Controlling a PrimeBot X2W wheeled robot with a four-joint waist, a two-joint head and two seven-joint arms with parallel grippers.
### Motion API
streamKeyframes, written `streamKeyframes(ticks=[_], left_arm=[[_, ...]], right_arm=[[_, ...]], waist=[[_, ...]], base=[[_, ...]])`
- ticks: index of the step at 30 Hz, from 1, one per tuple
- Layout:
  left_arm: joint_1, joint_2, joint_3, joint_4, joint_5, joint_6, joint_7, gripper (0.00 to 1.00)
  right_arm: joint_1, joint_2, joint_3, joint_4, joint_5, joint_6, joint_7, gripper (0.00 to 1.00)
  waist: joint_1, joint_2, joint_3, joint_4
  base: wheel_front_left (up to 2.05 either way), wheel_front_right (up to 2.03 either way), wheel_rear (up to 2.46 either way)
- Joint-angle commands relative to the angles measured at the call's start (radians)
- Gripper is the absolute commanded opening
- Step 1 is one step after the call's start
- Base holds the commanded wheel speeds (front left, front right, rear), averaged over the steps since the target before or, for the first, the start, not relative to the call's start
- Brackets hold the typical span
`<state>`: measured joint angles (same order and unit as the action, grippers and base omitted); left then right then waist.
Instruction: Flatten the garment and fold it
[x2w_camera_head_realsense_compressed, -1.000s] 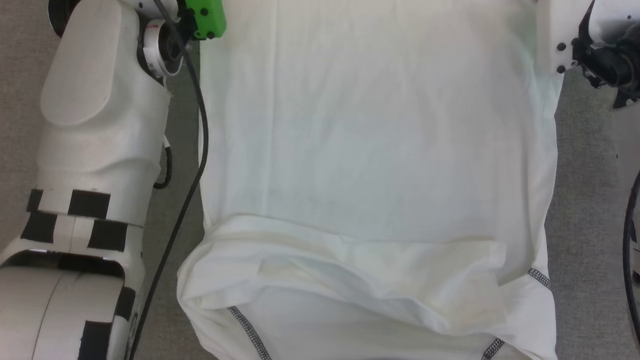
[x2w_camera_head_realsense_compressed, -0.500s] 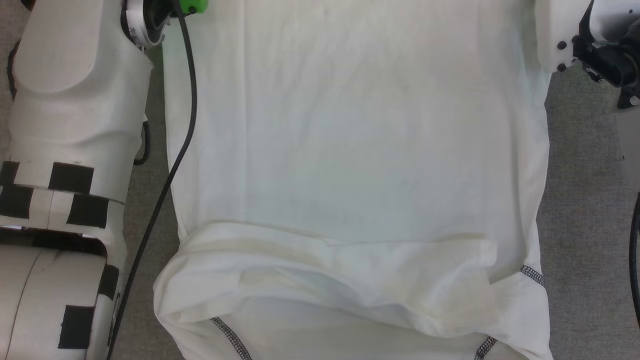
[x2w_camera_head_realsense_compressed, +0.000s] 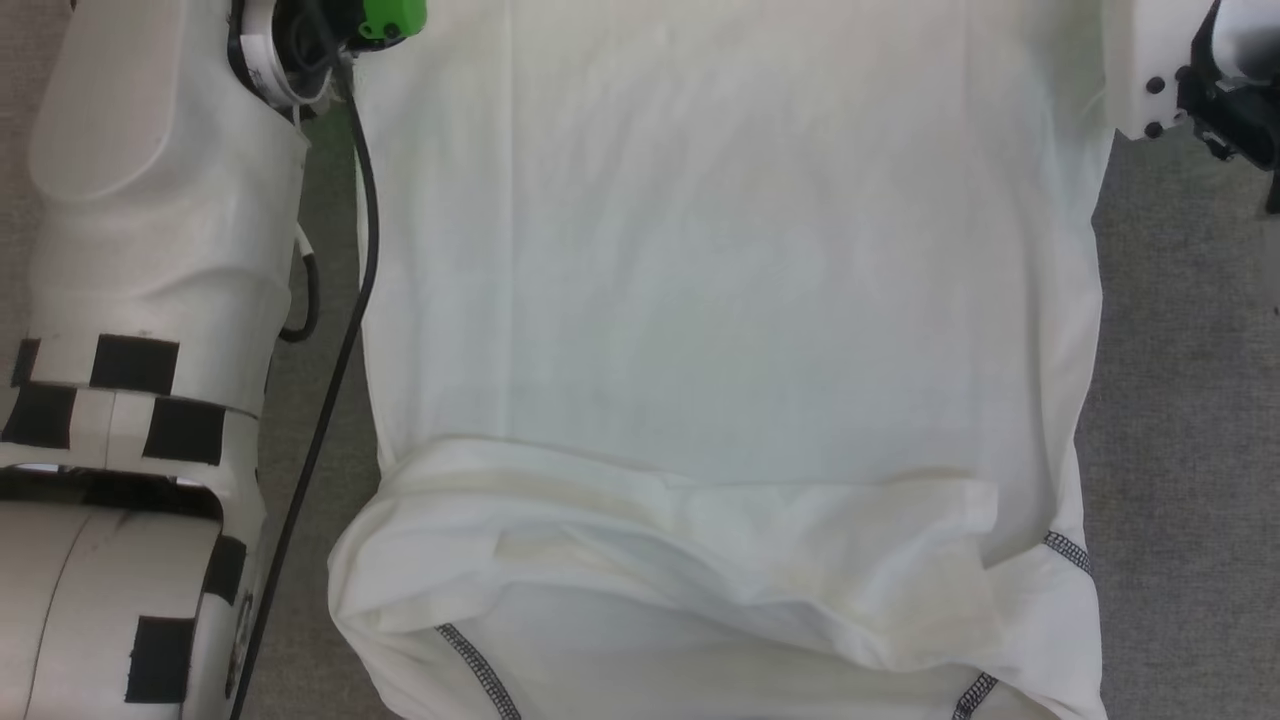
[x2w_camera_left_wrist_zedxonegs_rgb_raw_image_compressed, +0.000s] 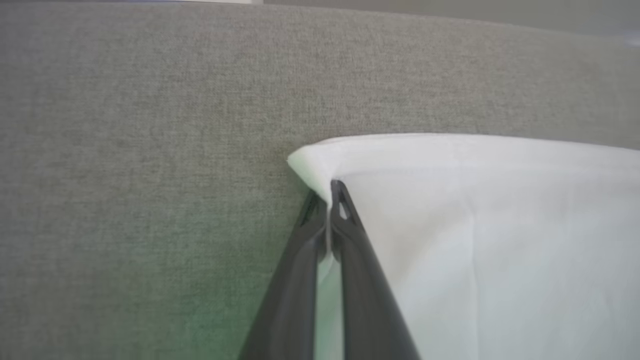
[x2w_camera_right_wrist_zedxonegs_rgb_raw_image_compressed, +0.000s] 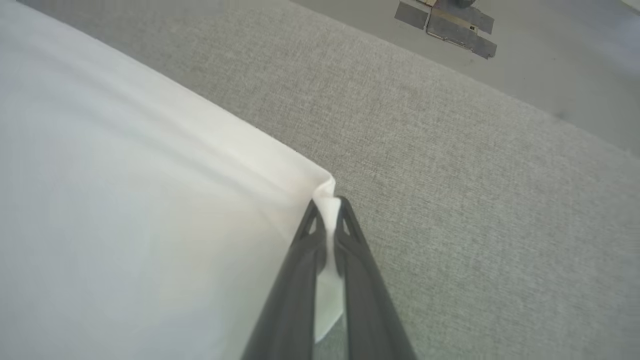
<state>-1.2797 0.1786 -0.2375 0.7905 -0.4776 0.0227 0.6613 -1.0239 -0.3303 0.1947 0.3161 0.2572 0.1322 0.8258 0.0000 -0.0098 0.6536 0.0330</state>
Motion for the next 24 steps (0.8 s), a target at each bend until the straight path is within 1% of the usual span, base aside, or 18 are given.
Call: streamKeyframes(ticks=[1,7,11,14,18,24], left_arm=[[0.026,-0.004,0.004,0.001,-0.01,-0.009,-0.003,0.0],[0.033,-0.008,0.048,-0.049,-0.076,-0.047,-0.036,0.0],[0.08,-0.011,0.071,-0.086,-0.124,-0.079,-0.039,0.0],[0.139,-0.009,0.077,-0.127,-0.156,-0.102,-0.03,0.0],[0.236,0.002,0.08,-0.205,-0.194,-0.121,-0.012,0.0],[0.409,0.015,0.09,-0.372,-0.257,-0.13,0.034,0.0]], right_arm=[[-0.001,-0.006,-0.009,0.005,0.007,-0.002,-0.011,0.0],[-0.002,-0.006,-0.041,0.013,0.012,-0.002,-0.042,0.0],[0.031,-0.007,-0.05,0.024,0.023,-0.002,-0.064,0.0],[0.077,-0.012,-0.049,0.026,0.039,-0.002,-0.08,0.0],[0.155,-0.022,-0.058,0.016,0.072,-0.002,-0.1,0.0],[0.312,-0.032,-0.088,-0.034,0.12,-0.002,-0.12,0.0]], waist=[[0.0,0.0096,-0.026,0.01],[0.0,0.0096,-0.101,0.02],[0.0,0.0096,-0.178,0.029],[0.0,0.0096,-0.237,0.038],[0.0,0.0096,-0.316,0.053],[0.0,0.0096,-0.432,0.076]], base=[[0.0,0.0,0.0],[0.0,0.0,0.0],[0.0,0.0,0.0],[0.0,0.0,0.0],[0.0,0.0,0.0],[0.0,0.0,0.0]])
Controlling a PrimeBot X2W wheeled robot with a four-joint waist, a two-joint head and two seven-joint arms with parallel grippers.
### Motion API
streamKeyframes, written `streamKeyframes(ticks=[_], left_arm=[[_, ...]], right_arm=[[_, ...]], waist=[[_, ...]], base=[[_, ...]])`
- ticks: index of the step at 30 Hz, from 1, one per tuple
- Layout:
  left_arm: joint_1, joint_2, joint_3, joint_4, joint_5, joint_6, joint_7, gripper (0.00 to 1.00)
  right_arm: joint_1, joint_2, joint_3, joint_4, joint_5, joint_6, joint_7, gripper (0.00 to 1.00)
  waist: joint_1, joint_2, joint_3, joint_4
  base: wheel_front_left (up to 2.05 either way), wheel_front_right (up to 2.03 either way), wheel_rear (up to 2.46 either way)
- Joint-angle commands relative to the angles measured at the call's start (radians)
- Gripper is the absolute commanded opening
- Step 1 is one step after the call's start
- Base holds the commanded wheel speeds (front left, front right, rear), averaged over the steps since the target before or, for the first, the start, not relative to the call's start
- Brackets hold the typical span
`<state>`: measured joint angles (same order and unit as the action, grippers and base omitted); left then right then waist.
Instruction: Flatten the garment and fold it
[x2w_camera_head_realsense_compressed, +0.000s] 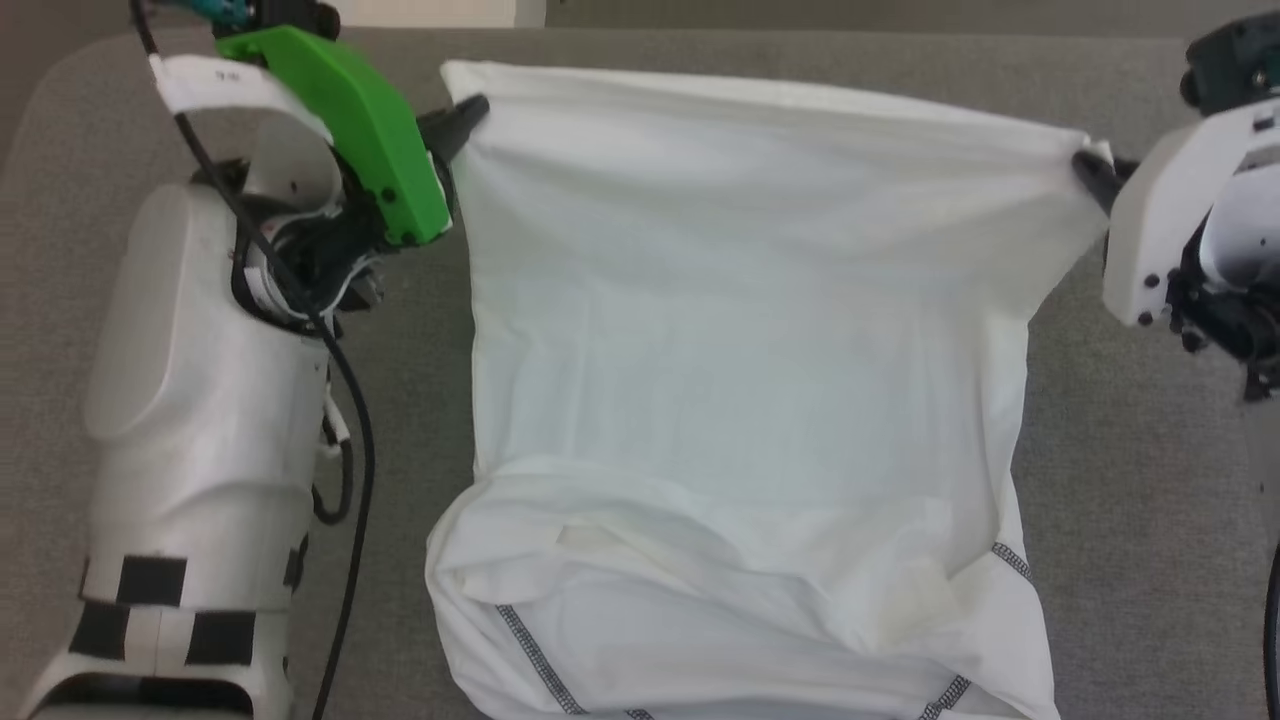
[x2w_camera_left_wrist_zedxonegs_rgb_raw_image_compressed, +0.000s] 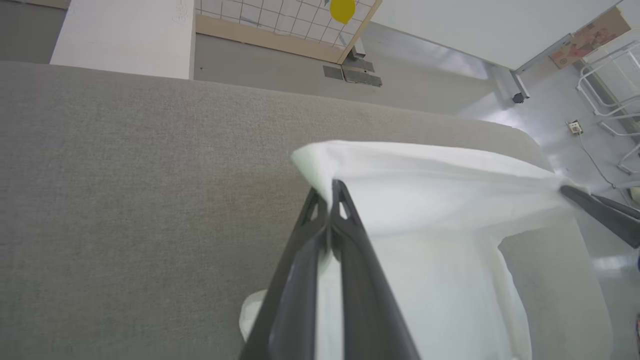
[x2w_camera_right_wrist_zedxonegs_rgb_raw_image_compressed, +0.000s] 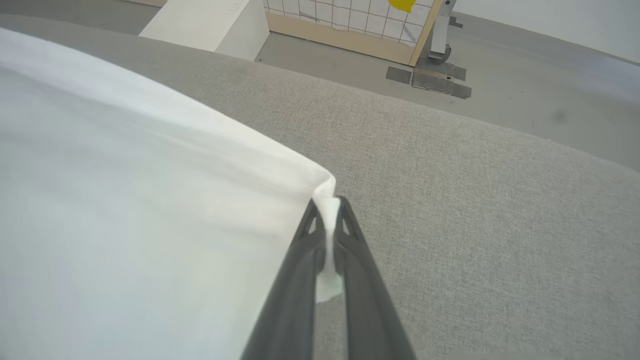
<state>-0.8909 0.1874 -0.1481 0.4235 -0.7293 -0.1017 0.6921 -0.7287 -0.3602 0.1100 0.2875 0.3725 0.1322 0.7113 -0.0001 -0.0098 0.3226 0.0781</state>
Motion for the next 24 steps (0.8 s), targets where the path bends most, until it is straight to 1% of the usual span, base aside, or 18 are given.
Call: streamKeyframes(ticks=[1,4,6,11,17,19,22,24], left_arm=[[0.056,0.009,0.001,-0.041,-0.013,-0.004,0.015,0.0],[0.16,0.024,0.004,-0.135,-0.029,0.007,0.041,0.0],[0.237,0.031,0.01,-0.2,-0.044,0.022,0.061,0.0],[0.437,0.045,0.04,-0.348,-0.077,0.074,0.091,0.0],[0.674,0.031,0.079,-0.485,-0.123,0.128,0.092,0.0],[0.743,0.025,0.09,-0.516,-0.132,0.14,0.084,0.0],[0.834,0.006,0.101,-0.544,-0.149,0.149,0.066,0.0],[0.882,-0.002,0.106,-0.551,-0.15,0.144,0.043,0.0]], right_arm=[[0.051,-0.006,-0.009,-0.019,0.012,-0.002,-0.005,0.0],[0.143,0.001,-0.034,-0.058,0.033,-0.002,-0.005,0.0],[0.205,0.009,-0.055,-0.082,0.044,-0.002,0.001,0.0],[0.356,0.035,-0.104,-0.155,0.055,-0.002,0.025,0.0],[0.527,0.067,-0.16,-0.246,0.059,-0.002,0.055,0.0],[0.575,0.081,-0.177,-0.272,0.056,-0.002,0.063,0.0],[0.642,0.101,-0.198,-0.299,0.055,-0.002,0.069,0.0],[0.676,0.111,-0.205,-0.311,0.054,-0.002,0.07,0.0]], waist=[[0.0001,0.0096,-0.122,0.036],[0.0001,0.0096,-0.178,0.041],[0.0001,0.0096,-0.212,0.043],[0.0001,0.0096,-0.275,0.043],[0.0001,0.0096,-0.314,0.032],[0.0001,0.0096,-0.318,0.027],[0.0001,0.0096,-0.321,0.022],[0.0001,0.0096,-0.318,0.018]], base=[[0.0,0.0,0.0],[0.0,0.0,0.0],[0.0,0.0,0.0],[0.0,0.0,0.0],[0.0,0.0,0.0],[0.0,0.0,0.0],[0.0,0.0,0.0],[0.0,0.0,0.0]])
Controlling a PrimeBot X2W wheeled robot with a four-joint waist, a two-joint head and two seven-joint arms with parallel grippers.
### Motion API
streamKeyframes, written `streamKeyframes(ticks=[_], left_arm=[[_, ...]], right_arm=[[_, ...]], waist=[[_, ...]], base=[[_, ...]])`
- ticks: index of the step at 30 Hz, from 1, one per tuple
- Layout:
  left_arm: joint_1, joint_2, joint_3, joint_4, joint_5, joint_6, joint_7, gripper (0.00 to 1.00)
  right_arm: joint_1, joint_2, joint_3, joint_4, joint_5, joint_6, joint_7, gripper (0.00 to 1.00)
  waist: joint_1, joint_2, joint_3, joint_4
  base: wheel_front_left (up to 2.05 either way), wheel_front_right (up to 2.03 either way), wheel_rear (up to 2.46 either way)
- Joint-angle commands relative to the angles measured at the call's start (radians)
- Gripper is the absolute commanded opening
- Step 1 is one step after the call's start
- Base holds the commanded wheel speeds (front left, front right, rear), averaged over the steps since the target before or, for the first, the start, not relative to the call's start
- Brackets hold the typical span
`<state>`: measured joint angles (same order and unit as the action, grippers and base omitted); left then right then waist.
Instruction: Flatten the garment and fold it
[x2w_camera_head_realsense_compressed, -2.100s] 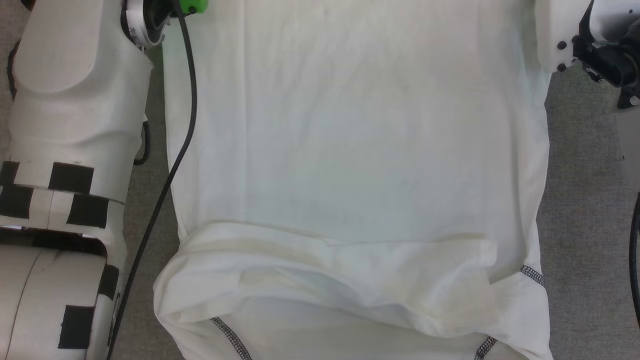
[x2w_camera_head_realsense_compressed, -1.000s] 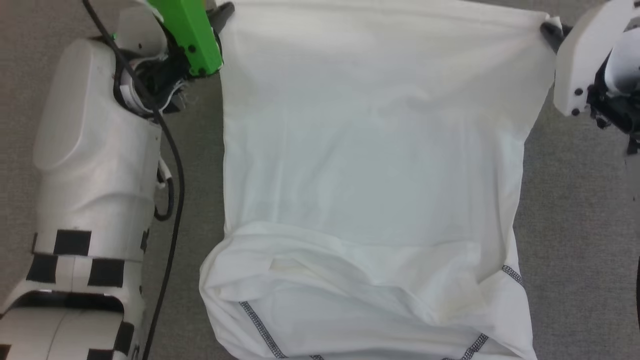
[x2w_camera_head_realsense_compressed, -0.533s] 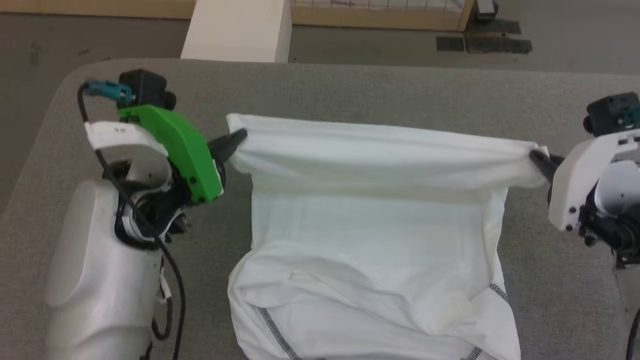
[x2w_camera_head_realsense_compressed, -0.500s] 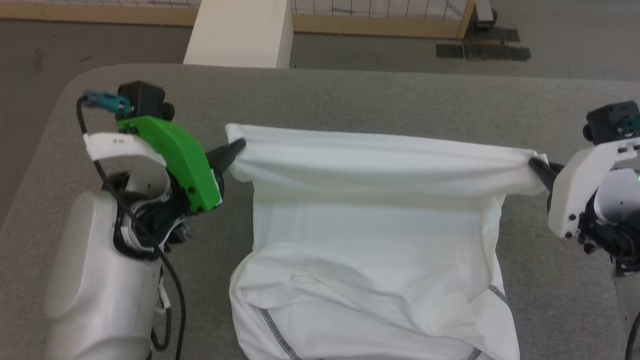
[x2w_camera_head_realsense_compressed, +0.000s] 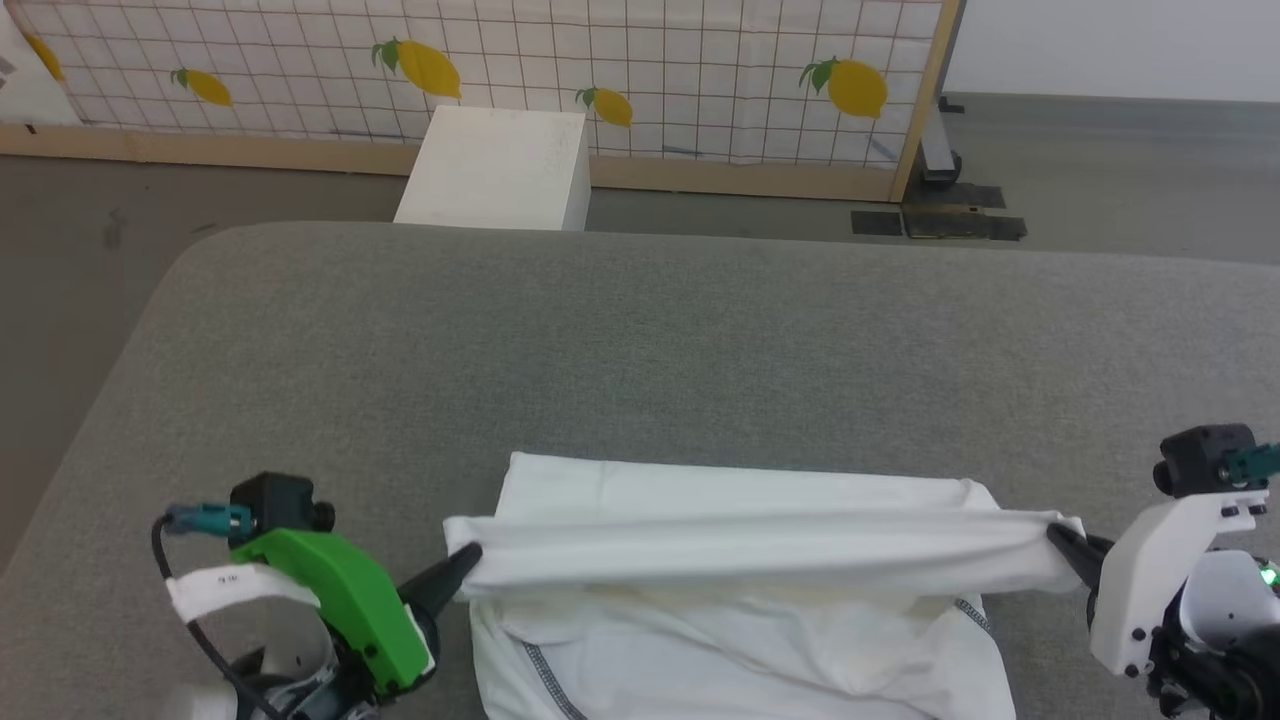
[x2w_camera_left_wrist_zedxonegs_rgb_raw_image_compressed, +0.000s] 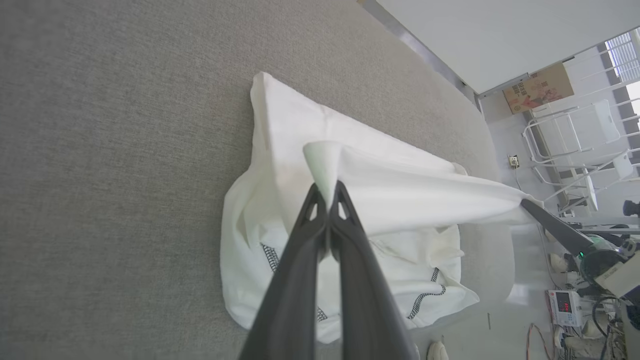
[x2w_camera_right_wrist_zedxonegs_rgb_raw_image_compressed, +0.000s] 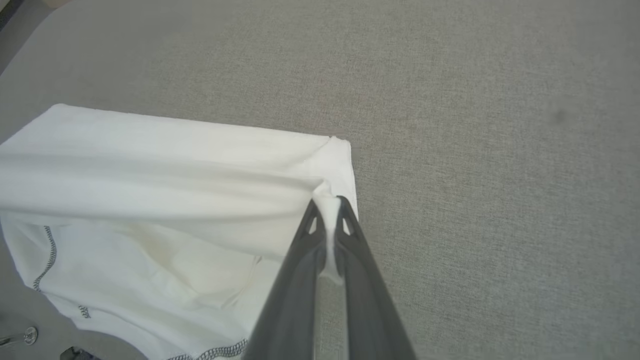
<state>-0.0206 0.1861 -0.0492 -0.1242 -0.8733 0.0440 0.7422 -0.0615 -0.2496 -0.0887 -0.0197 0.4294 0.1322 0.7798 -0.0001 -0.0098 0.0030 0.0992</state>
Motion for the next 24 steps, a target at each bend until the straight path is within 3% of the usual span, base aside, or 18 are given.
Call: streamKeyframes(ticks=[1,4,7,11,16,24], left_arm=[[0.037,-0.007,0.008,-0.004,-0.007,-0.004,-0.02,0.0],[0.09,-0.023,0.011,-0.01,0.0,-0.033,-0.079,0.0],[0.134,-0.026,0.019,-0.02,0.034,-0.103,-0.198,0.0],[0.2,-0.009,-0.004,-0.021,0.117,-0.152,-0.355,0.0],[0.272,0.009,-0.059,0.02,0.174,-0.169,-0.483,0.0],[0.298,0.016,-0.107,0.135,0.165,-0.172,-0.498,0.0]], right_arm=[[0.026,0.006,-0.009,-0.009,-0.003,-0.002,0.0,0.0],[0.061,0.011,-0.007,-0.026,-0.005,-0.002,-0.016,0.0],[0.096,0.013,0.005,-0.041,0.002,-0.002,-0.045,0.0],[0.145,0.008,0.029,-0.065,0.013,-0.002,-0.088,0.0],[0.207,0.012,0.048,-0.076,0.031,-0.002,-0.126,0.0],[0.274,0.024,0.068,-0.054,0.045,-0.002,-0.111,0.0]], waist=[[0.0001,0.0096,0.004,-0.006],[0.0001,0.0096,0.014,-0.013],[0.0001,0.0096,0.025,-0.021],[0.0001,0.0096,0.033,-0.028],[0.0001,0.0096,0.041,-0.029],[0.0001,0.0096,0.041,-0.028]], base=[[0.0,0.0,0.0],[0.0,0.0,0.0],[0.0,0.0,0.0],[0.0,0.0,0.0],[0.0,0.0,0.0],[0.0,0.0,0.0]])
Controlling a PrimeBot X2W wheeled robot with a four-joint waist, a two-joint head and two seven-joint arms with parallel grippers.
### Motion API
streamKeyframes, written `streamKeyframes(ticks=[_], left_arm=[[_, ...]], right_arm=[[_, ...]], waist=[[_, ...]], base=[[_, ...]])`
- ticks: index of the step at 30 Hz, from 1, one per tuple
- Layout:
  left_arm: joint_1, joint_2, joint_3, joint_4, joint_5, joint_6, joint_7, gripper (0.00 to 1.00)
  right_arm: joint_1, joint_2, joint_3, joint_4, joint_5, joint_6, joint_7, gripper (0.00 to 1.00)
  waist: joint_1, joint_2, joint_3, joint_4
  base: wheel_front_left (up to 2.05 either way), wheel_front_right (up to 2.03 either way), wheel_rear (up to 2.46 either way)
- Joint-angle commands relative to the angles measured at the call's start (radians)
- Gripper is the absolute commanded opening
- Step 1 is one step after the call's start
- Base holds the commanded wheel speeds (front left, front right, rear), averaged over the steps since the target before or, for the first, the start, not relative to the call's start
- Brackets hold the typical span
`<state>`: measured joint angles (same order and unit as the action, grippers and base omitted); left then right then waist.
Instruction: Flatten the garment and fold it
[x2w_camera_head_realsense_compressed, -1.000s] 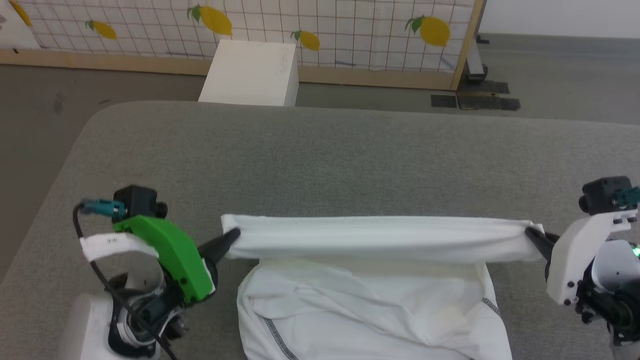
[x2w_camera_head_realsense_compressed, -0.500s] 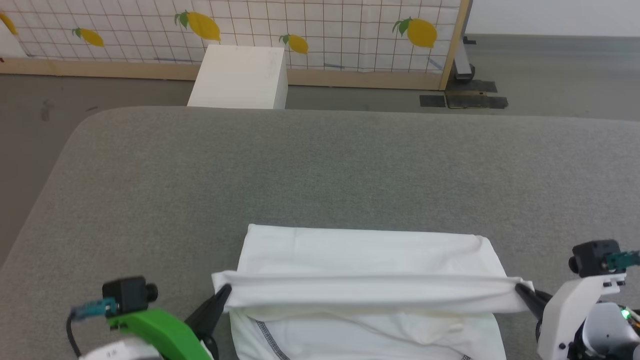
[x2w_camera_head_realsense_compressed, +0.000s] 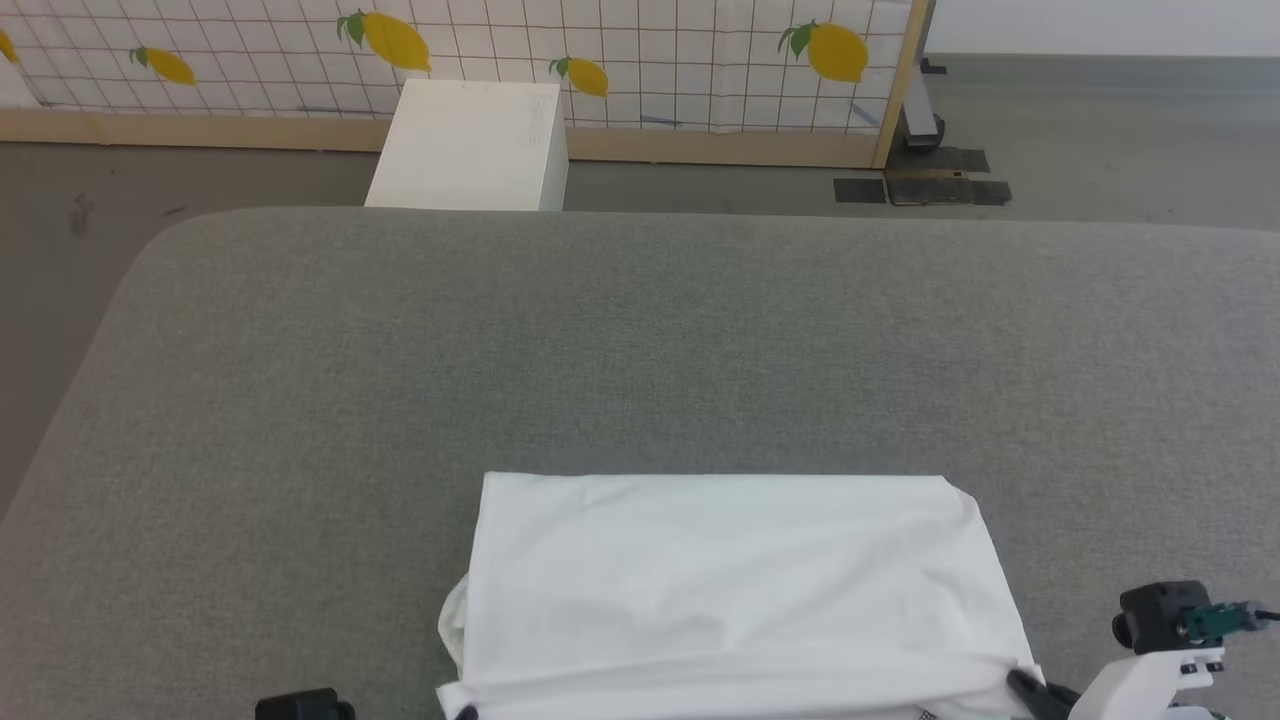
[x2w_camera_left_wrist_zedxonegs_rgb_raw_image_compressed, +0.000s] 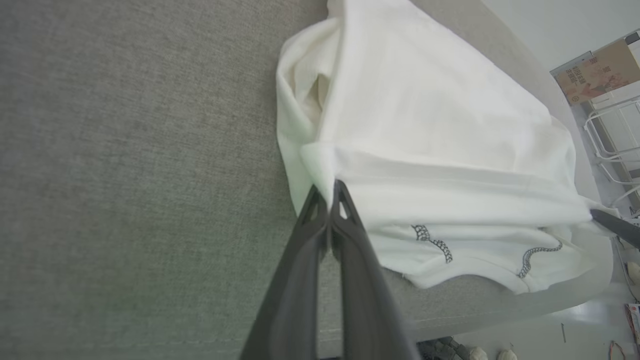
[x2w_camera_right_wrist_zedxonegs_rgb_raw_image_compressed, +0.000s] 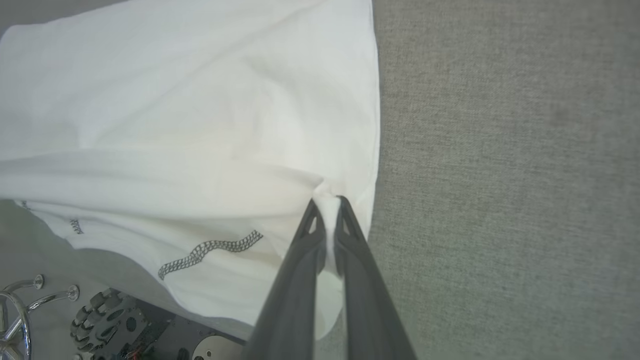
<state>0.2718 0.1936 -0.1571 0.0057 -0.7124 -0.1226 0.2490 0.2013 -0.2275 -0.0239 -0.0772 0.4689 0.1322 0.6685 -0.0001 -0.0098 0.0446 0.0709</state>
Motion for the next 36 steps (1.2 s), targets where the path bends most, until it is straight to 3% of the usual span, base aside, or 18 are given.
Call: streamKeyframes(ticks=[1,10,11,12,13,14,22,28,32,36], left_arm=[[0.002,0.007,-0.001,0.02,0.003,-0.005,-0.003,0.0],[-0.035,0.013,-0.007,0.106,0.033,0.039,0.013,0.0],[-0.038,0.013,-0.006,0.108,0.033,0.043,0.014,0.04],[-0.043,0.011,-0.001,0.11,0.03,0.049,0.013,0.35],[-0.046,0.014,-0.002,0.114,0.033,0.057,0.021,0.89],[-0.049,0.02,-0.003,0.115,0.038,0.062,0.028,1.0],[-0.032,0.067,0.017,0.068,0.02,0.149,0.177,1.0],[-0.022,0.124,0.062,-0.069,-0.007,0.214,0.294,1.0],[-0.057,0.143,0.12,-0.174,0.016,0.227,0.221,1.0],[-0.111,0.147,0.145,-0.205,0.085,0.184,0.041,1.0]], right_arm=[[0.013,0.003,0.005,0.008,0.006,-0.002,0.001,0.0],[0.028,0.013,0.03,0.051,-0.003,-0.002,0.026,0.0],[0.028,0.016,0.03,0.052,-0.003,-0.002,0.027,0.0],[0.028,0.016,0.035,0.051,-0.003,-0.002,0.03,0.35],[0.028,0.017,0.038,0.05,-0.002,-0.002,0.032,1.0],[0.029,0.017,0.039,0.047,-0.001,-0.002,0.035,1.0],[0.045,0.008,0.027,-0.015,0.05,-0.002,0.081,1.0],[0.042,0.011,-0.059,-0.11,0.142,-0.002,0.152,1.0],[-0.008,-0.02,-0.122,-0.126,0.143,-0.002,0.192,1.0],[-0.081,-0.065,-0.13,-0.084,0.14,-0.002,0.215,1.0]], waist=[[0.0001,0.0096,-0.003,-0.001],[0.0001,0.0096,-0.018,-0.009],[0.0001,0.0096,-0.019,-0.009],[0.0001,0.0096,-0.02,-0.01],[0.0001,0.0096,-0.022,-0.011],[0.0001,0.0096,-0.024,-0.012],[0.0001,0.0096,-0.055,-0.011],[0.0001,0.0096,-0.069,-0.009],[0.0001,0.0096,-0.063,-0.006],[0.0001,0.0096,-0.035,0.0]], base=[[0.0,0.0,0.0],[0.0,0.0,0.0],[0.0,0.0,0.0],[0.0,0.0,0.0],[0.0,0.0,0.0],[0.0,0.0,0.0],[0.0,0.0,0.0],[0.0,0.0,0.0],[0.0,0.0,0.0],[0.0,0.0,0.0]])
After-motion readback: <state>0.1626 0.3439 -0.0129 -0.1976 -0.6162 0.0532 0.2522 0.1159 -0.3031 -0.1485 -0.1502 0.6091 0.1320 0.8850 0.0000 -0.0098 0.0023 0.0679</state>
